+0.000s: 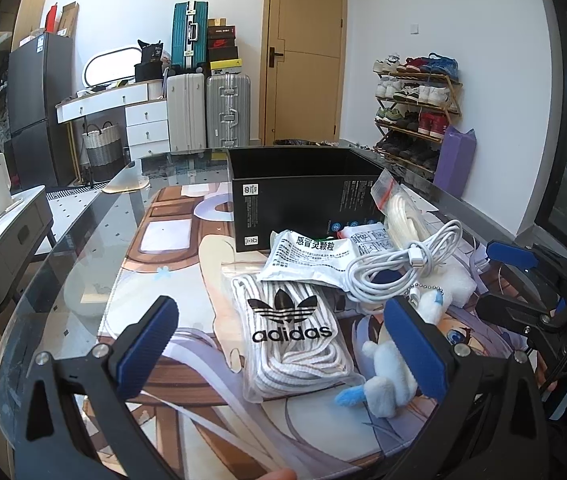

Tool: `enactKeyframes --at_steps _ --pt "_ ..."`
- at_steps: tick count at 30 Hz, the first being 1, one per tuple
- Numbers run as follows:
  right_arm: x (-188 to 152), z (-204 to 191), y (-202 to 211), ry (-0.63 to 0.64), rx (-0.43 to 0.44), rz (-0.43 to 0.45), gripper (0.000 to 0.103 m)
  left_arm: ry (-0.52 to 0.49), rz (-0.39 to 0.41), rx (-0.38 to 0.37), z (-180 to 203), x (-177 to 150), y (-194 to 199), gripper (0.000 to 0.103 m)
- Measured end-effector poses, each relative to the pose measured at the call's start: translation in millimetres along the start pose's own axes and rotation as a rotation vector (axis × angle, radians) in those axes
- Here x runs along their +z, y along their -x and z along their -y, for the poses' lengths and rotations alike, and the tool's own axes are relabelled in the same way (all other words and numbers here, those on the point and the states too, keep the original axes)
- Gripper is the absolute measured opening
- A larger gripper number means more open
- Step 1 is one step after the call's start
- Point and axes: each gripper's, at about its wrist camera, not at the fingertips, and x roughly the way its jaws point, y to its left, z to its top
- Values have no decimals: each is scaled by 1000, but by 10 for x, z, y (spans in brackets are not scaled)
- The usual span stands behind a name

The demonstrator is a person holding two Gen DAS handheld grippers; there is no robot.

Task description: Organize soft objects

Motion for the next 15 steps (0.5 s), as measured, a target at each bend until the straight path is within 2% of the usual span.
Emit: enactKeyframes --at_steps 15 --pt "-9 -5 -12 1 -4 -2 102 2 -2 1 -7 -4 -6 103"
